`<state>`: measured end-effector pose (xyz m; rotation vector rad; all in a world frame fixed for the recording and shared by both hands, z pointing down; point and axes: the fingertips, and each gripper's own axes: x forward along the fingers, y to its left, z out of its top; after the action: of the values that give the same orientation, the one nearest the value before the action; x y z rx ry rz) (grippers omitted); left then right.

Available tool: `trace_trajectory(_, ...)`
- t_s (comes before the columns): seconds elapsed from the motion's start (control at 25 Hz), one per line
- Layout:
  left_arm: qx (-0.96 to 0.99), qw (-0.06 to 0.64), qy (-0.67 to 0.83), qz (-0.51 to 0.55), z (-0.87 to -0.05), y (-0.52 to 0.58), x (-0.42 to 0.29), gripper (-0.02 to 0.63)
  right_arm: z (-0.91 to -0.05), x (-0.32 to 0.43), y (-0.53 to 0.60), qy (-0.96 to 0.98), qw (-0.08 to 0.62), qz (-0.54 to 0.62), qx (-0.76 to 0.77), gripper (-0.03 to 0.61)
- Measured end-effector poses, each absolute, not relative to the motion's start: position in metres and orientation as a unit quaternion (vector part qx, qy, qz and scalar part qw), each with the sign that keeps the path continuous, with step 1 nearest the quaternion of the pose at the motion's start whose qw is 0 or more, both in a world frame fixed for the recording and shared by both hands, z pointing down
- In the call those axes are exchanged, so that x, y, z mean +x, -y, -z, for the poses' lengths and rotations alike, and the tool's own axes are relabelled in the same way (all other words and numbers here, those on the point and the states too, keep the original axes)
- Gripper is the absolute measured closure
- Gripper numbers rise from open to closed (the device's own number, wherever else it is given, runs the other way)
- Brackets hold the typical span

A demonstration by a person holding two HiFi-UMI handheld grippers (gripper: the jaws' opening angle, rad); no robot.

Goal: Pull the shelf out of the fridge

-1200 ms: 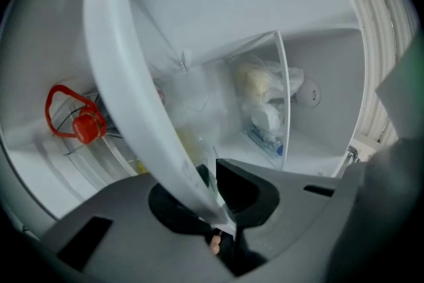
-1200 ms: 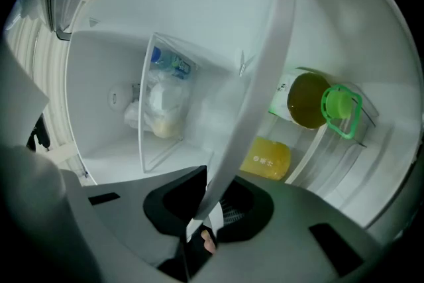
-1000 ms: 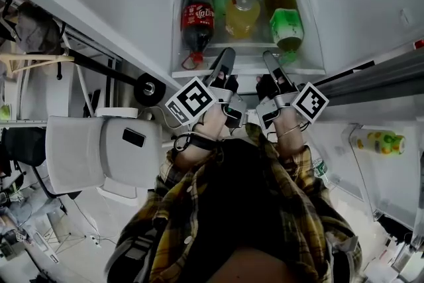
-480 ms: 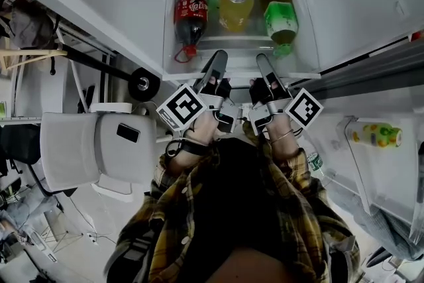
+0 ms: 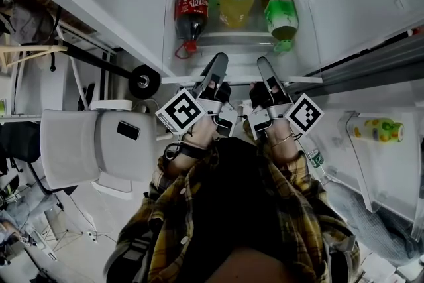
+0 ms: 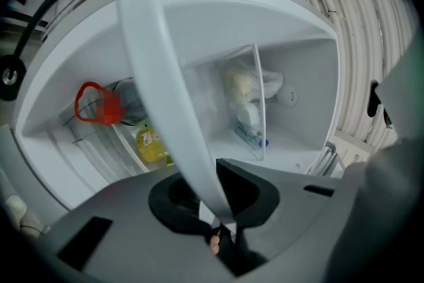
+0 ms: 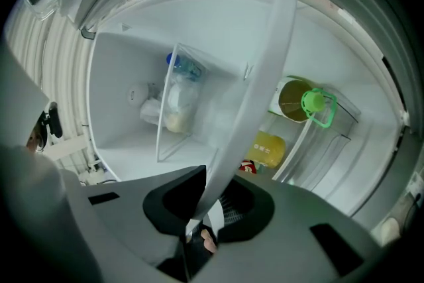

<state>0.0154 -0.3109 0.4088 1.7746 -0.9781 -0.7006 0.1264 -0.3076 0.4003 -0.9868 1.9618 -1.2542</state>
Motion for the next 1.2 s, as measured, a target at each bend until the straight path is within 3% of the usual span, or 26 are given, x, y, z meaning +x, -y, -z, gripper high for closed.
trace_trajectory(1.2, 0.712, 0.508, 0.382, 0.297, -0.414, 0.274, 0.021, 0.565, -0.399, 0.130, 0.272, -0.752, 0.285, 0.462, -0.374, 0.515)
